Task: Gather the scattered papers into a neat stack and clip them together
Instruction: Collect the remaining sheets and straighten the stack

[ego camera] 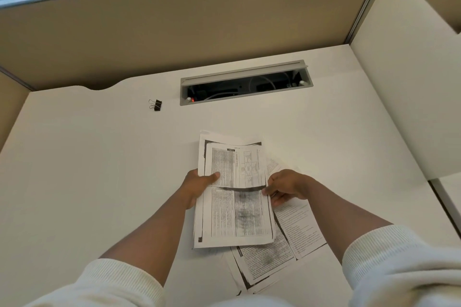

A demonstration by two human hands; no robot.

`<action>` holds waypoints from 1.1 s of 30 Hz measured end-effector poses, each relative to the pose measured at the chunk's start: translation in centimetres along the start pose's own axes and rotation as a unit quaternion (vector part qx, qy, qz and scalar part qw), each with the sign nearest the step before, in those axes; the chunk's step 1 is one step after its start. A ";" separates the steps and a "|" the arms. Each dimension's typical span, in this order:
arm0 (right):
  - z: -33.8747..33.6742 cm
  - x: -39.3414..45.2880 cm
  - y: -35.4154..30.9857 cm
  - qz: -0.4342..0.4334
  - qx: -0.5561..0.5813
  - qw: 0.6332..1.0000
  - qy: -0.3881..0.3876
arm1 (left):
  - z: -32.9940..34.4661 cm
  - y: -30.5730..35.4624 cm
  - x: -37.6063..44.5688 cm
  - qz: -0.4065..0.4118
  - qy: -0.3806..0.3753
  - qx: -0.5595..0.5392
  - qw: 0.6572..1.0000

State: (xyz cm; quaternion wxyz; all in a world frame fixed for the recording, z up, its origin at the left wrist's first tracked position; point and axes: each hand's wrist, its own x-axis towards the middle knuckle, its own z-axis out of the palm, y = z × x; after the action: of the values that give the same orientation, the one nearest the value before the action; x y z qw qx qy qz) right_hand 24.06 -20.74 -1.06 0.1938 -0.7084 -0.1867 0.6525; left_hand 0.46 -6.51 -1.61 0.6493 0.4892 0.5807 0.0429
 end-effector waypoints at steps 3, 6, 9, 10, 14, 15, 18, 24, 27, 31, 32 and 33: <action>0.4 0.3 -0.1 -0.014 0.022 0.999 0.028 | 0.1 0.1 0.1 -0.005 -0.007 0.004 1.000; 0.4 0.4 0.0 -0.025 0.033 0.998 0.039 | 0.0 0.0 0.0 -0.010 -0.010 -0.001 1.000; 0.0 0.4 0.2 -0.029 0.039 0.998 0.050 | -0.1 0.0 0.1 -0.010 -0.011 -0.011 1.000; -0.1 0.5 0.2 -0.028 0.039 0.997 0.056 | -0.1 0.0 0.0 -0.011 -0.011 -0.012 1.000; -0.1 0.5 0.3 -0.028 0.035 0.997 0.060 | 0.0 -0.1 0.1 -0.014 -0.012 -0.010 1.000; 0.0 0.5 0.2 -0.029 0.033 0.997 0.057 | 0.1 -0.1 0.0 -0.015 -0.013 -0.009 1.000; 0.4 0.6 0.0 -0.034 0.029 0.997 0.058 | 0.2 -0.1 0.0 -0.008 -0.015 -0.006 1.000; 0.2 0.3 -0.2 -0.047 0.002 0.996 0.076 | 0.1 0.3 -0.2 0.006 -0.024 0.005 1.000; -0.4 0.5 0.1 -0.079 -0.014 0.987 0.139 | 0.0 0.3 -0.2 0.017 -0.022 0.001 1.000; -1.3 1.1 0.8 -0.091 -0.132 0.936 0.312 | -0.5 0.6 -0.5 0.033 -0.050 -0.019 0.998; -1.4 1.2 0.9 -0.080 -0.180 0.923 0.332 | -0.8 0.7 -0.5 0.038 -0.061 -0.023 0.997; -1.4 1.0 0.9 -0.066 -0.221 0.912 0.338 | -1.0 0.9 -0.6 0.041 -0.068 -0.030 0.996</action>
State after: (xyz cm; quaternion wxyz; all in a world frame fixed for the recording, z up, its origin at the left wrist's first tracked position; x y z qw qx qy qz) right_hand 25.53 -21.00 -2.31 0.1265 -0.8975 -0.2956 0.3017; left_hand -0.08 -5.85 -0.45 0.6993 0.4951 0.5128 0.0533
